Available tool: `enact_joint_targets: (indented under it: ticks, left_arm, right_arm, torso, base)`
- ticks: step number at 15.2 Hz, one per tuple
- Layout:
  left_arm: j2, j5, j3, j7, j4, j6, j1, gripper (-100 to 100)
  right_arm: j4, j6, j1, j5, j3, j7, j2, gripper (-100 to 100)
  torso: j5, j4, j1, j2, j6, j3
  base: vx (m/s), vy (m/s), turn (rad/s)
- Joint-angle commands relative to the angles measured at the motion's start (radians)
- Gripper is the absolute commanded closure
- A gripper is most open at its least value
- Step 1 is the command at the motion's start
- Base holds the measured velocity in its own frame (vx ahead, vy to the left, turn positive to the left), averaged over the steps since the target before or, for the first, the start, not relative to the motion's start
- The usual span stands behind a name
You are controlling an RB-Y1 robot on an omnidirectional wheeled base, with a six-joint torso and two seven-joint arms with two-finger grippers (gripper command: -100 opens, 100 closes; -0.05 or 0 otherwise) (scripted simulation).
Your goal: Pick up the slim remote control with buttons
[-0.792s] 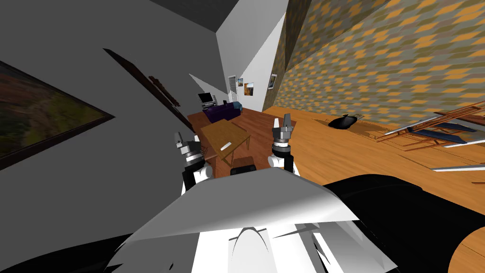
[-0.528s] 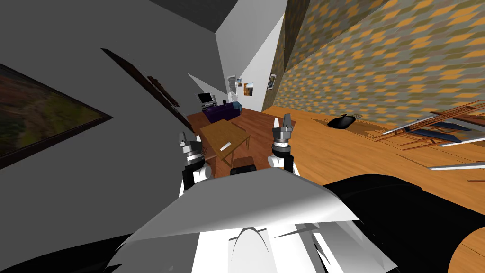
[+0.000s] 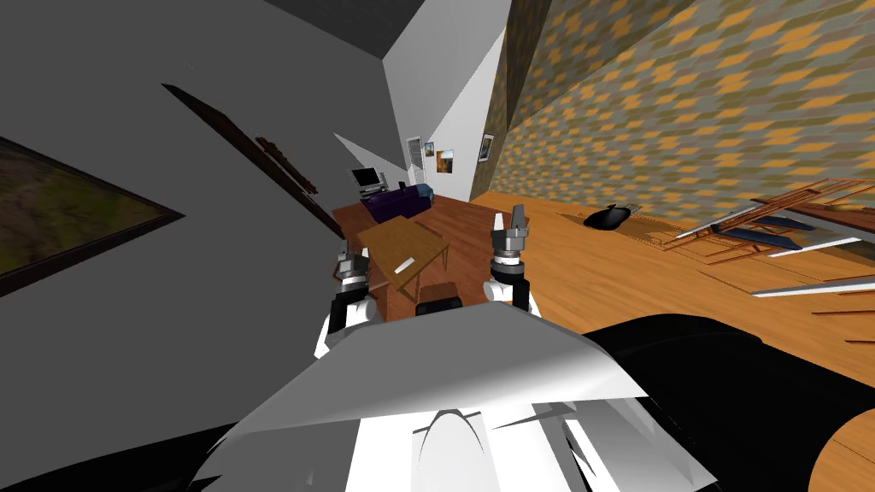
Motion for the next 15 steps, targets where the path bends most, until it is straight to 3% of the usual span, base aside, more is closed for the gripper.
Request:
enact_joint_targets:
  ticks: [1, 4, 5, 6, 13, 15]
  left_arm:
    - [0.038, 0.015, 0.007, 0.005, 0.05, 0.042, -0.028, -100]
    - [0.064, 0.028, 0.012, 0.01, 0.09, 0.075, -0.046, -100]
    - [0.088, 0.042, 0.018, 0.014, 0.129, 0.111, -0.064, -100]
    - [0.088, 0.042, 0.018, 0.014, 0.129, 0.111, -0.064, -100]
    - [0.173, 0.104, 0.044, 0.036, 0.29, 0.257, -0.15, -100]
    - [0.173, 0.104, 0.044, 0.036, 0.307, 0.271, -0.15, -100]
  right_arm:
    - [0.0, 0.0, 0.0, 0.0, 0.0, 0.0, 0.0, 0]
    - [0.0, 0.0, 0.0, 0.0, 0.0, 0.0, 0.0, 0]
    - [0.0, 0.0, 0.0, 0.0, 0.0, 0.0, 0.0, 0]
    - [0.0, 0.0, 0.0, 0.0, 0.0, 0.0, 0.0, 0]
    - [0.0, 0.0, 0.0, 0.0, 0.0, 0.0, 0.0, 0]
    - [0.0, 0.0, 0.0, 0.0, 0.0, 0.0, 0.0, 0]
  torso:
    - [0.0, 0.0, 0.0, 0.0, 0.0, 0.0]
    - [0.0, 0.0, 0.0, 0.0, 0.0, 0.0]
    - [0.0, 0.0, 0.0, 0.0, 0.0, 0.0]
    - [0.0, 0.0, 0.0, 0.0, 0.0, 0.0]
    - [0.0, 0.0, -0.001, -0.001, 0.0, 0.0]
    - [0.0, 0.0, -0.001, -0.001, 0.0, -0.001]
  base:
    - [0.019, -0.019, -0.051]
    - [0.017, -0.019, -0.063]
    - [0.02, -0.02, -0.076]
    - [0.021, -0.019, -0.061]
    - [0.024, -0.023, -0.077]
    - [0.022, -0.019, -0.046]
